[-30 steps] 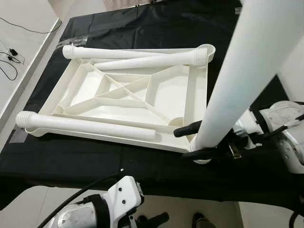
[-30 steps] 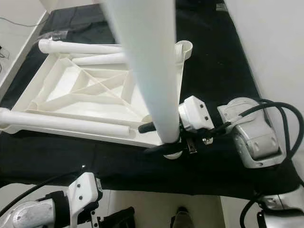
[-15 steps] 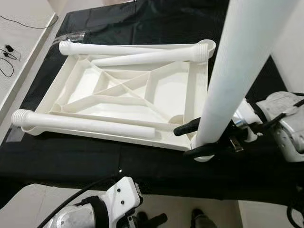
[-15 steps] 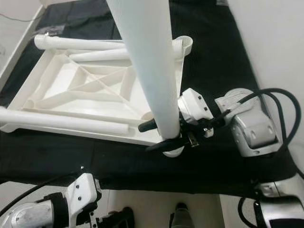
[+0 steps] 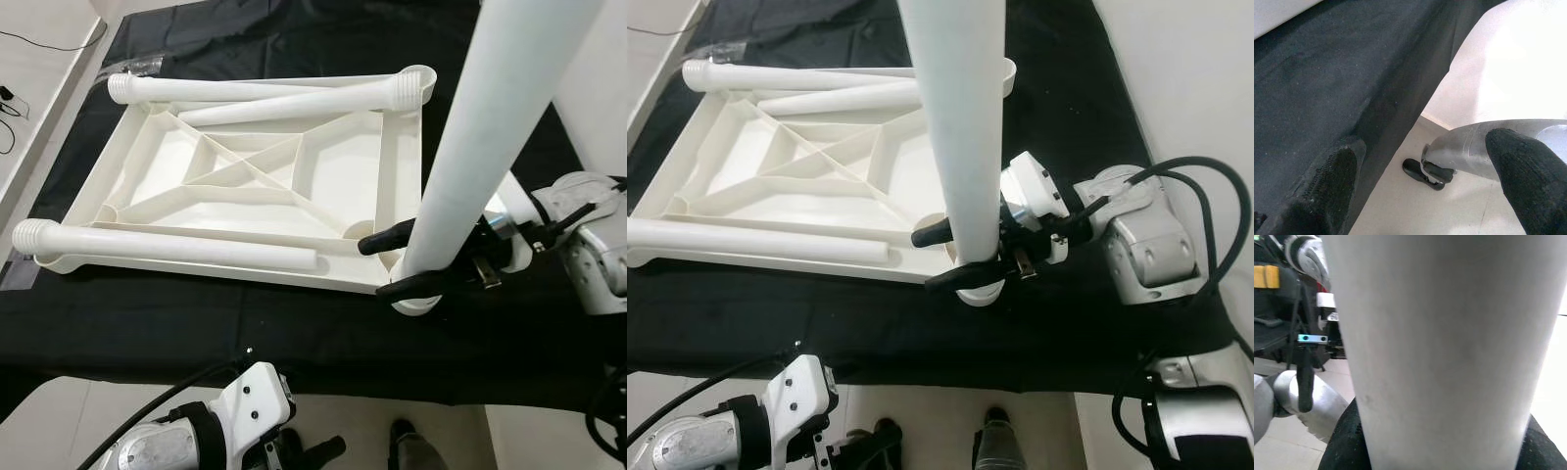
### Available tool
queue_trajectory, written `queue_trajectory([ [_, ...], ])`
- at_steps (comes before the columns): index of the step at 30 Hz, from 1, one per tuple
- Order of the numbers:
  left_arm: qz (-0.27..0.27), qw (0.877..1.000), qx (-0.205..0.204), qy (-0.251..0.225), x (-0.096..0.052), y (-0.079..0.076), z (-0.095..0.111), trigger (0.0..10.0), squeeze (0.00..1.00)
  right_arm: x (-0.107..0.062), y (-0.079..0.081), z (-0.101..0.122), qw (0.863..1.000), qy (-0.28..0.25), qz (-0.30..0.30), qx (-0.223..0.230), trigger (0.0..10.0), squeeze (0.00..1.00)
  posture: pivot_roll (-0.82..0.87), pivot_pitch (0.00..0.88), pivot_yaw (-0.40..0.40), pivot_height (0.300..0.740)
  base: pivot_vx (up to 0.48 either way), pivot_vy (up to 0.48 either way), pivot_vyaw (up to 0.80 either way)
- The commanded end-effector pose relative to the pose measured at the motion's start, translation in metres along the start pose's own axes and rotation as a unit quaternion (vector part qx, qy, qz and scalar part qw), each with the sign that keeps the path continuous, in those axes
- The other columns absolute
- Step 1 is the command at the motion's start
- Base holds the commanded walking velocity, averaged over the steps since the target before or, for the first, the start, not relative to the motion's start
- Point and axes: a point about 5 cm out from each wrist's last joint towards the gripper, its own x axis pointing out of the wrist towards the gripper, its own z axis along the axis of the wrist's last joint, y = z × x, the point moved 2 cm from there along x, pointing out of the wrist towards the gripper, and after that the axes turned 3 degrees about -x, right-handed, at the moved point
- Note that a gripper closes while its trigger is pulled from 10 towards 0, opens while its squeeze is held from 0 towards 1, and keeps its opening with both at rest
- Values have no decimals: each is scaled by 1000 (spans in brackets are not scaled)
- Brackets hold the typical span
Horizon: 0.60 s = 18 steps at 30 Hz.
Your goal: Building children table
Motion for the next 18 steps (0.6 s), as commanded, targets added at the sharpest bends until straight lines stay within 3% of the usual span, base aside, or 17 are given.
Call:
queue_trajectory([
  [1, -5, 1000, -8, 8, 0, -5, -3, 10000, 0, 4, 4, -26, 996, 4, -21, 86, 10000, 0, 19, 406, 145, 740, 0, 0, 0],
  [6, -4, 1000, -9, 7, 1, -5, -4, 10000, 0, 7, 13, -39, 990, 37, -75, 113, 10000, 0, 9, 406, 138, 740, 0, 0, 0],
  [7, -3, 1000, -9, 7, 1, -5, -4, 10000, 0, 8, 16, -44, 985, 49, -105, 129, 10000, 0, 5, 406, 133, 740, 0, 0, 0],
  [8, -2, 1000, -8, 6, 2, -5, -4, 10000, 0, 13, 21, -55, 969, 71, -175, 161, 10000, 0, 3, 404, 113, 740, 0, 0, 0],
  [10, -2, 1000, -8, 6, 2, -5, -4, 10000, 0, 13, 21, -55, 969, 71, -175, 161, 10000, 0, 3, 404, 113, 740, 0, 0, 0],
  [11, 0, 1000, -8, 6, 2, -5, -4, 10000, 0, 15, 25, -62, 953, 87, -225, 181, 10000, 0, 3, 404, 113, 740, 0, 0, 0],
  [12, 0, 1000, -8, 6, 2, -5, -4, 10000, 0, 15, 25, -62, 953, 87, -225, 181, 10000, 0, 3, 404, 113, 740, 0, 0, 0],
  [13, 2, 1000, -7, 6, 2, -5, -4, 10000, 0, 21, 29, -74, 900, 107, -364, 213, 10000, 0, -4, 400, 101, 740, 0, 0, 0],
  [14, 5, 1000, -7, 6, 2, -3, -5, 10000, 0, 34, 51, -82, 844, 113, -459, 252, 10000, 0, -18, 402, 109, 740, 0, 0, 0],
  [15, 5, 1000, -7, 6, 2, -3, -5, 10000, 0, 34, 51, -82, 844, 113, -459, 252, 10000, 0, -18, 402, 109, 740, 0, 0, 0],
  [16, 6, 1000, -7, 6, 2, -2, -5, 10000, 0, 38, 67, -83, 799, 115, -520, 279, 10000, 0, -18, 402, 109, 740, 0, 0, 0],
  [17, 6, 1000, -7, 6, 2, -2, -5, 10000, 0, 38, 67, -83, 799, 115, -520, 279, 10000, 0, -18, 402, 109, 740, 0, 0, 0],
  [18, 5, 1000, -6, 5, 3, -1, -5, 10000, 0, 36, 75, -83, 756, 117, -577, 285, 10000, 0, -24, 396, 118, 740, 0, 0, 0],
])
